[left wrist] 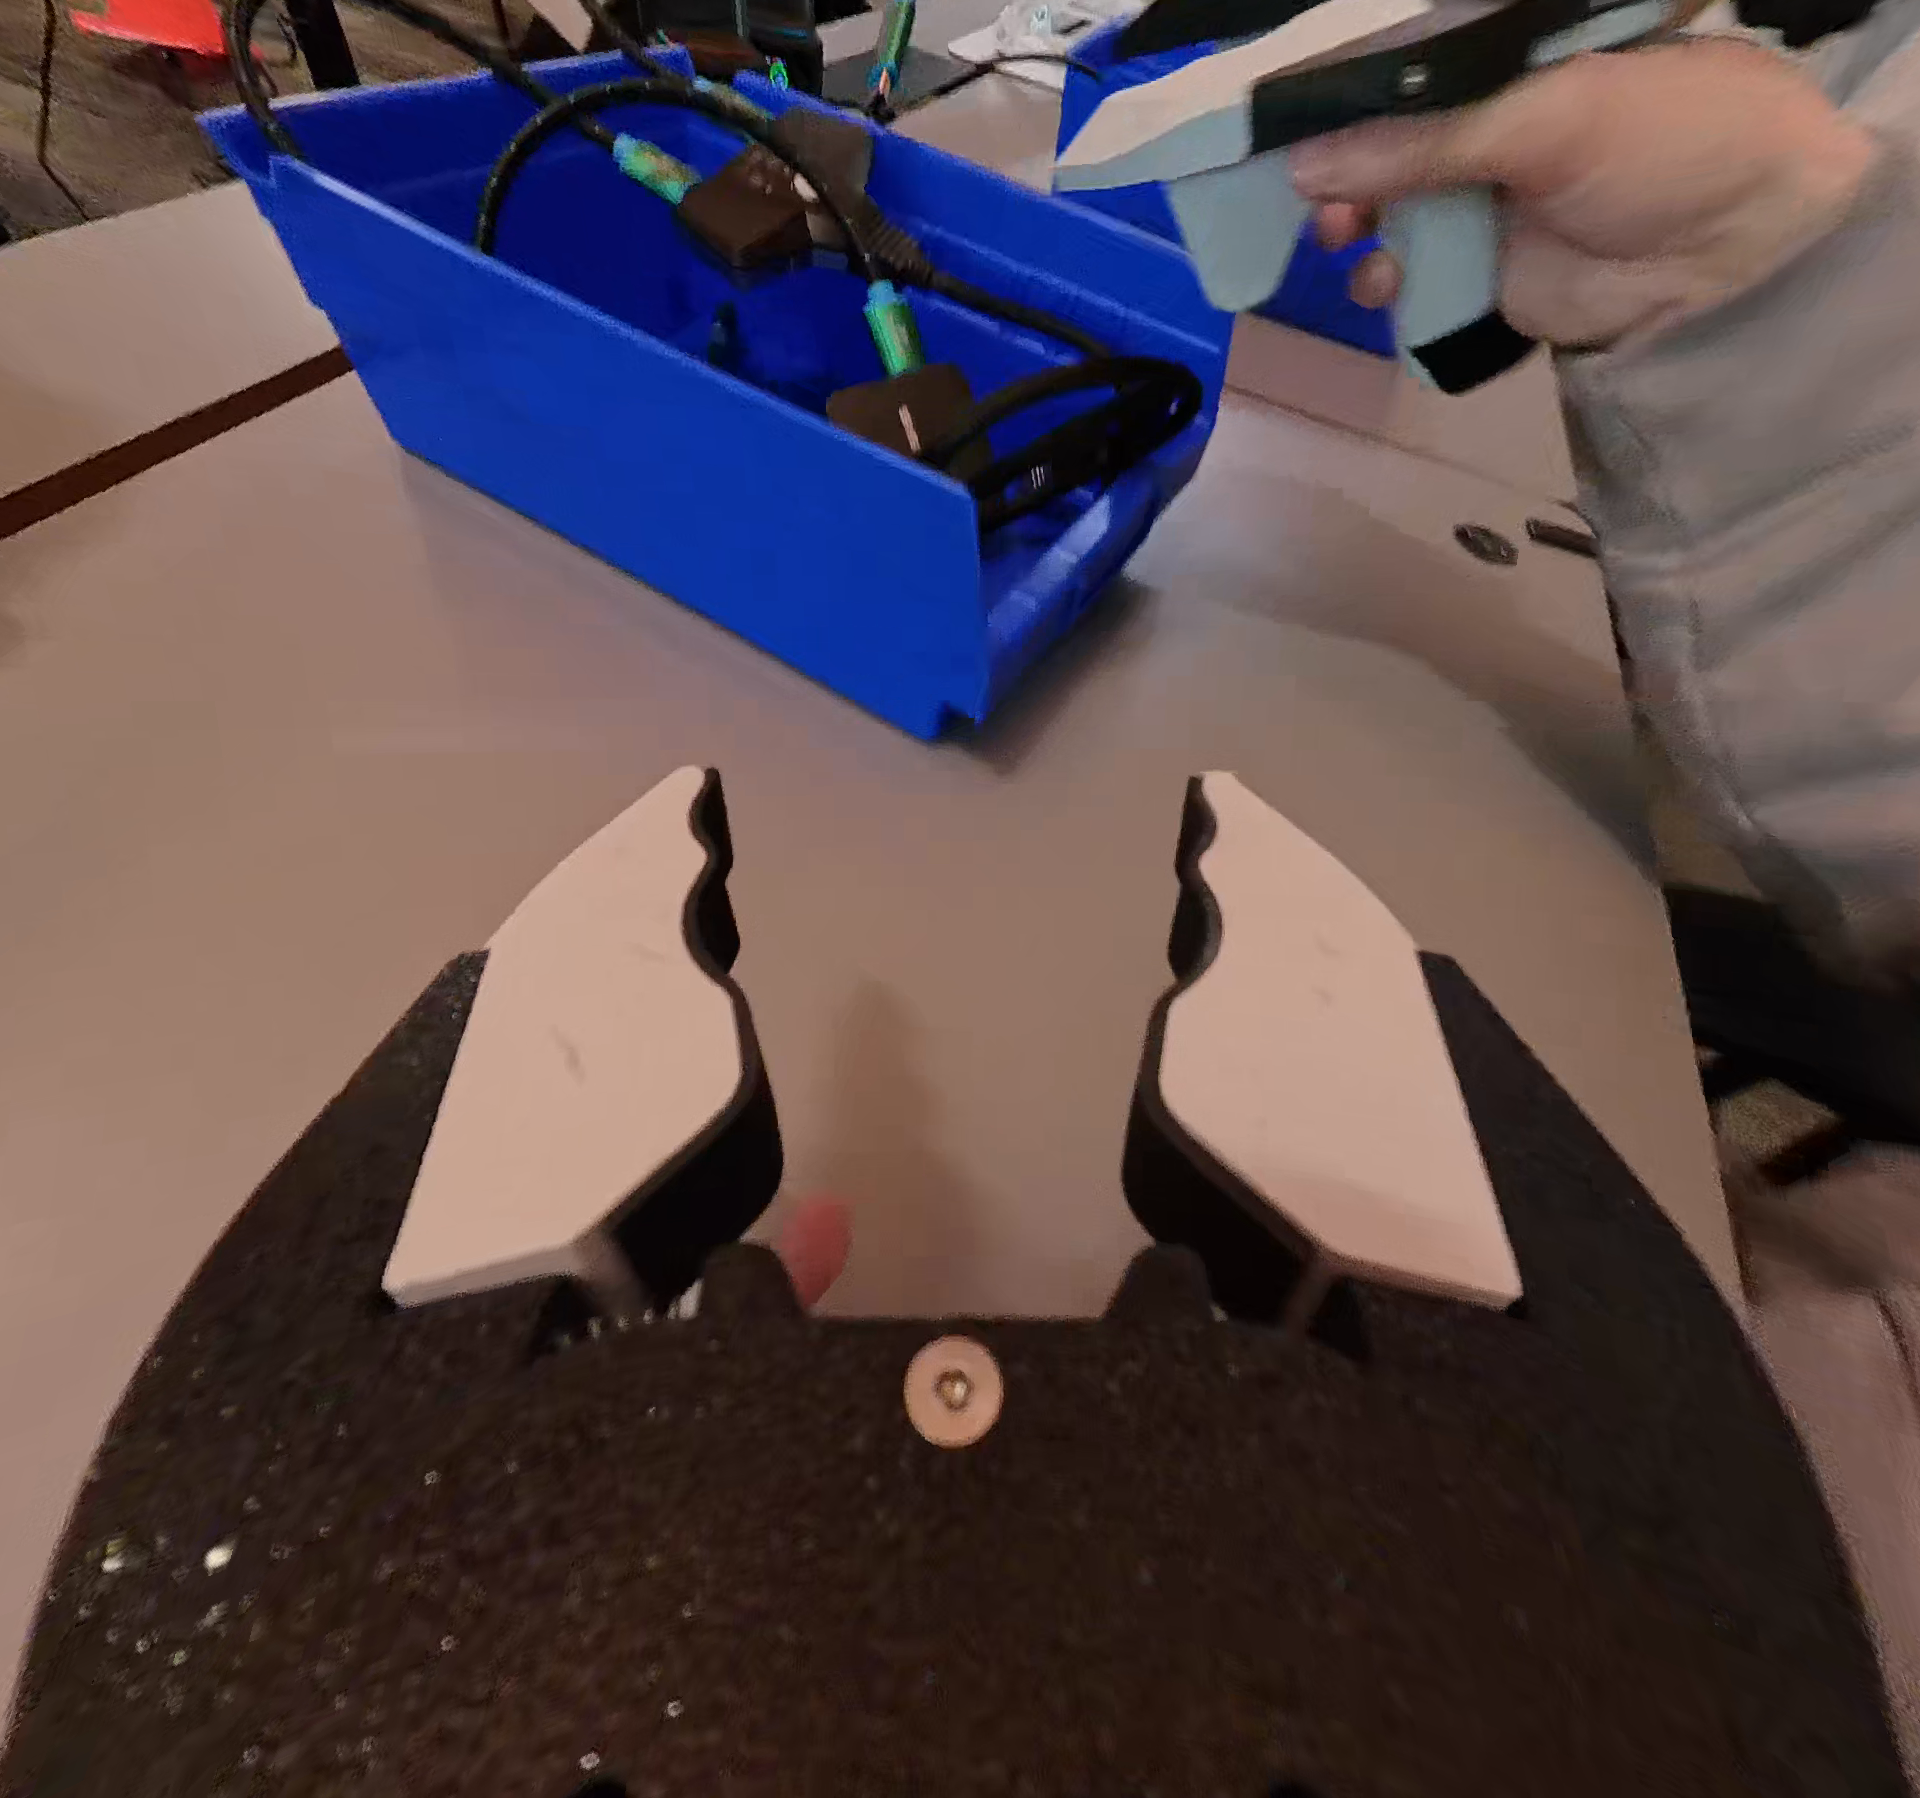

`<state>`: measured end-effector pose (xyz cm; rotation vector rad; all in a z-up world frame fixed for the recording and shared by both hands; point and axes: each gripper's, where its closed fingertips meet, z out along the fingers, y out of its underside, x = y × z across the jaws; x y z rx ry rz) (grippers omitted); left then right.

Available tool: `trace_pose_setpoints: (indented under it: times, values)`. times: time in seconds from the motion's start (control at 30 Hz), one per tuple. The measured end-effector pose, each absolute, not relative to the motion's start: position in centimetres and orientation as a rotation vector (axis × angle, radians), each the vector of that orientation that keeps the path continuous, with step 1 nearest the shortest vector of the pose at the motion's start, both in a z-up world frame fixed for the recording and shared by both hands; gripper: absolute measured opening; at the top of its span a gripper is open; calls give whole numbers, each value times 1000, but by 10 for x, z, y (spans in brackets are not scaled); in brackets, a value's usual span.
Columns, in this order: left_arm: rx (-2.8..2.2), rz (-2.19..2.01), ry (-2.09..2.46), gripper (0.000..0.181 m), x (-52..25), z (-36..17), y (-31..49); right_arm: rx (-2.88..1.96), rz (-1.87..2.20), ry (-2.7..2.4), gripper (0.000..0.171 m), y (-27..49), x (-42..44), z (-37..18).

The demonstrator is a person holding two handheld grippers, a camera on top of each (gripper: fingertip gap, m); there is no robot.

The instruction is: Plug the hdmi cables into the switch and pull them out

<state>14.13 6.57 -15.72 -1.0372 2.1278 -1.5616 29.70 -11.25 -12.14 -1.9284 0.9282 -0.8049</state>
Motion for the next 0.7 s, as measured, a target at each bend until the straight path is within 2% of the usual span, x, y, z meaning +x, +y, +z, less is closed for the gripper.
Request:
trace_pose_setpoints:
  times: [0.13, 0.3, 0.43, 0.5, 0.53, 0.57, 0.7]
  values:
    - [-1109, -1478, 2051, 87, 183, -164, 30, -1780, -909, 950, 100, -129, 273, -88]
    - [-1199, -1334, 2025, 84, 220, -182, -2, -1727, -887, 933, 112, -119, 241, -87]
    - [-1143, -1197, 1918, 65, 245, -180, -3, -1734, -867, 932, 113, -111, 231, -91]
    - [-1089, -1094, 1945, 61, 255, -190, 1, -1722, -834, 927, 110, -101, 229, -90]
    - [-1099, -1094, 1968, 39, 256, -195, 2, -1725, -821, 914, 110, -93, 229, -89]
    - [-1131, -1095, 1957, 28, 258, -198, 8, -1732, -807, 894, 109, -84, 227, -88]
    - [-1193, -1007, 1882, 9, 257, -198, 62, -1763, -725, 761, 109, -37, 215, -76]
